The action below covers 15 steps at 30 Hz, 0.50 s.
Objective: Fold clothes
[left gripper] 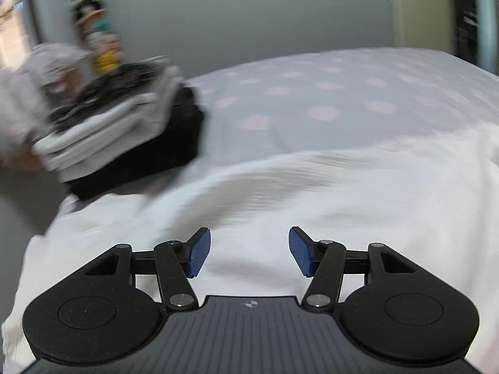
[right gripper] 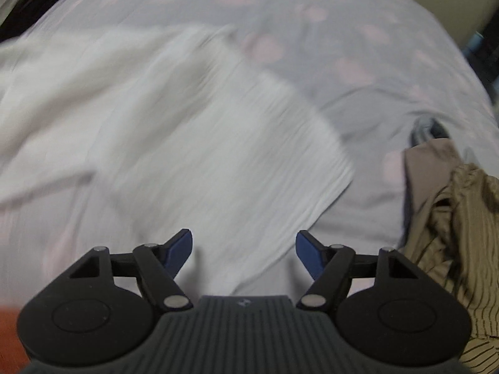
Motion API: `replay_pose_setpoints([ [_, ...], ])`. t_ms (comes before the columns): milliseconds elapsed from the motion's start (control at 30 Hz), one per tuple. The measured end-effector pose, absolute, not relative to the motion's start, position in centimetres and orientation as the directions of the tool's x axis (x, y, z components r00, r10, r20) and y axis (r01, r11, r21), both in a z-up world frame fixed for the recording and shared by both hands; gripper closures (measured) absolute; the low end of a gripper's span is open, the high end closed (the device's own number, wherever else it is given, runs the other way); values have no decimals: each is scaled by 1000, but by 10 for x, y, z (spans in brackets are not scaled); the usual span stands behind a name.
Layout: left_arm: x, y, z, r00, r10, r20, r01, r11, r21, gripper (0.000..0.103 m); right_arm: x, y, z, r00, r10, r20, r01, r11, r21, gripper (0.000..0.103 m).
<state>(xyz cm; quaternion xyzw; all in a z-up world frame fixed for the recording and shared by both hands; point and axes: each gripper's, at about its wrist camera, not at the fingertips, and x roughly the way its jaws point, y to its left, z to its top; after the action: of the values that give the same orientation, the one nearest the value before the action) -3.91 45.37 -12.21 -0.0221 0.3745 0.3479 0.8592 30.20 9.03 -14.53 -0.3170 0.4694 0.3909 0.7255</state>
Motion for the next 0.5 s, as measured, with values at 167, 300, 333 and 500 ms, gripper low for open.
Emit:
replay_pose_setpoints([
  [167, -34, 401, -120, 545, 397, -739, -403, 897, 184, 37, 294, 83, -163, 211, 273, -939, -891, 450, -69, 42],
  [300, -31, 347, -130, 525, 248, -814, -170, 968, 185, 37, 289, 79, -178, 205, 270, -941, -899, 433, -72, 57],
  [333, -29, 335, -137, 502, 242, -830, -123, 970, 209, 37, 288, 77, -179, 214, 278, -936, -900, 429, -78, 70],
  [500, -13, 299, -183, 358, 290, -887, 25, 947, 320, 48, 285, 62, -159, 300, 337, -892, -877, 467, -118, 94],
])
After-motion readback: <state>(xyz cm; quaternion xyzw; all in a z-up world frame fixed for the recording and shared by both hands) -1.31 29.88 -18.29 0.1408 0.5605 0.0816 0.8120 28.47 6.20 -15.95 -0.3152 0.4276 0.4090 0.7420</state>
